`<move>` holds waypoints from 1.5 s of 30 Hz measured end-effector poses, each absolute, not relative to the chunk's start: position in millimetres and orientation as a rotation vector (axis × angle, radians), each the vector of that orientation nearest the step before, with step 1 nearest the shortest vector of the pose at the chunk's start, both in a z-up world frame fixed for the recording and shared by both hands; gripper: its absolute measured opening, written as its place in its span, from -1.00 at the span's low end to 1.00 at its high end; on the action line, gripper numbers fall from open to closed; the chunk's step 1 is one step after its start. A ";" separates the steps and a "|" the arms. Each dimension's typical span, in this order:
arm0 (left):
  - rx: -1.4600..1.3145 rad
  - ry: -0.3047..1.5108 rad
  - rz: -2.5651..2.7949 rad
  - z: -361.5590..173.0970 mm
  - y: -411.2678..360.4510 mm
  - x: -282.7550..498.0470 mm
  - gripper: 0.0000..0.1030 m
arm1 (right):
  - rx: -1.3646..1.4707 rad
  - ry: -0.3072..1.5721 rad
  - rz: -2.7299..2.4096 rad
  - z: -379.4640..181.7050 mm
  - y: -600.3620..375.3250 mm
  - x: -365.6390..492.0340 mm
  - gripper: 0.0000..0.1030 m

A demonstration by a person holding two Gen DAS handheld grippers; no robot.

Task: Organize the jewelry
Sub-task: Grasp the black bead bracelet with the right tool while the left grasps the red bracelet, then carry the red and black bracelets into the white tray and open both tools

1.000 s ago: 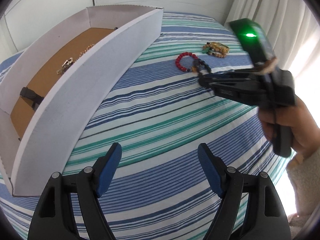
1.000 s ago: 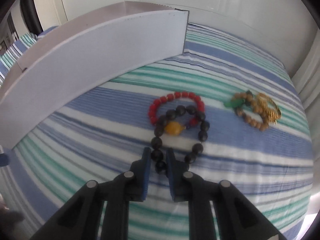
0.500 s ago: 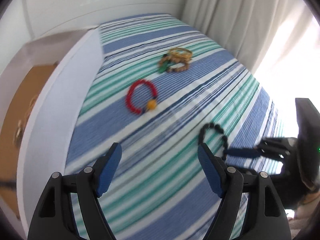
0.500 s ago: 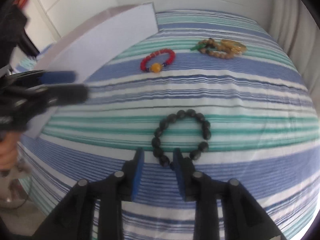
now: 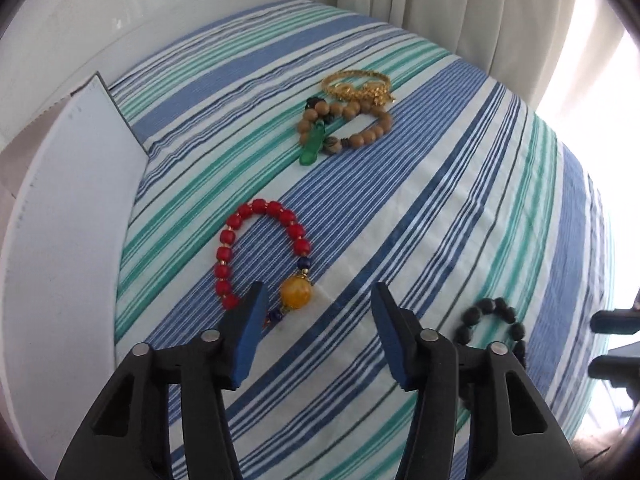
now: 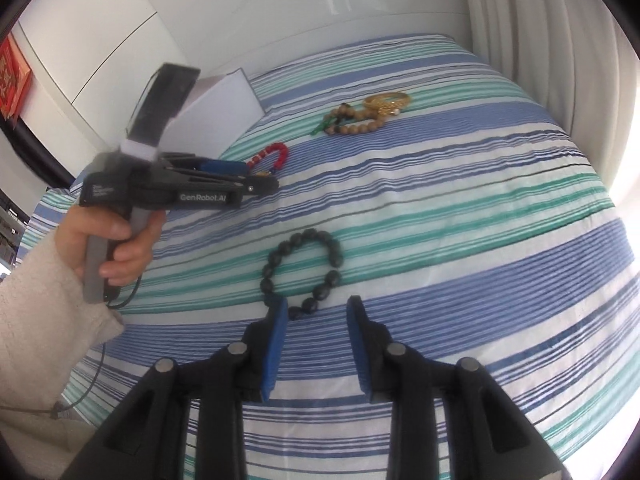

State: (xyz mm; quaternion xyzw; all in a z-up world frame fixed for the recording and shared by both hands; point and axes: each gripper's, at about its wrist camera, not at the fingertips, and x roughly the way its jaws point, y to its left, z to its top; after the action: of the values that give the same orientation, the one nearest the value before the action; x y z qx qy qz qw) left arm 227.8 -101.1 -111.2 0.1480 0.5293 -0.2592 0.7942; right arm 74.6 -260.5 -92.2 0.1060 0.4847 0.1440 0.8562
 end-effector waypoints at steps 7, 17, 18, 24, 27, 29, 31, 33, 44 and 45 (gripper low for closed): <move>0.264 1.155 -0.536 -119.4 -92.7 238.2 -0.68 | 0.215 1.039 0.310 -95.8 -259.4 72.0 -0.40; 0.150 1.191 -0.516 -110.1 -63.4 195.7 -0.70 | 0.145 1.102 0.266 -123.8 -245.1 106.1 -0.39; 0.137 1.190 -0.512 -107.5 -59.4 189.0 -0.70 | 0.128 1.111 0.264 -126.6 -241.0 110.6 -0.39; 0.042 1.188 -0.478 -82.6 -39.1 163.0 -0.70 | 0.020 1.148 0.240 -135.2 -214.2 122.8 -0.42; 0.003 1.180 -0.460 -67.4 -30.8 154.2 -0.70 | 0.045 1.157 0.251 -129.2 -215.3 122.6 -0.75; -0.024 1.176 -0.442 -53.8 -20.2 146.4 -0.70 | 0.062 1.127 0.259 -114.8 -219.2 117.7 -0.75; -0.044 1.172 -0.430 -43.1 -12.8 140.9 -0.70 | 0.079 1.088 0.270 -94.8 -223.2 111.4 -0.75; -0.063 1.166 -0.418 -31.4 -1.9 132.6 -0.70 | 0.081 1.060 0.280 -78.3 -221.3 106.5 -0.75; -0.110 1.097 -0.302 36.9 50.3 97.6 -0.70 | 0.009 0.923 0.429 10.1 -186.5 99.1 -0.75; -0.111 1.084 -0.287 45.6 57.5 95.2 -0.70 | 0.000 0.907 0.451 19.9 -178.4 99.3 -0.75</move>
State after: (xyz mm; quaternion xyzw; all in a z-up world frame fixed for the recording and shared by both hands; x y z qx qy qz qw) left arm 95.2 57.5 45.6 -0.0528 0.5136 -0.1361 0.8455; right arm 99.3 -178.4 19.9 0.0001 0.4345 0.2161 0.8743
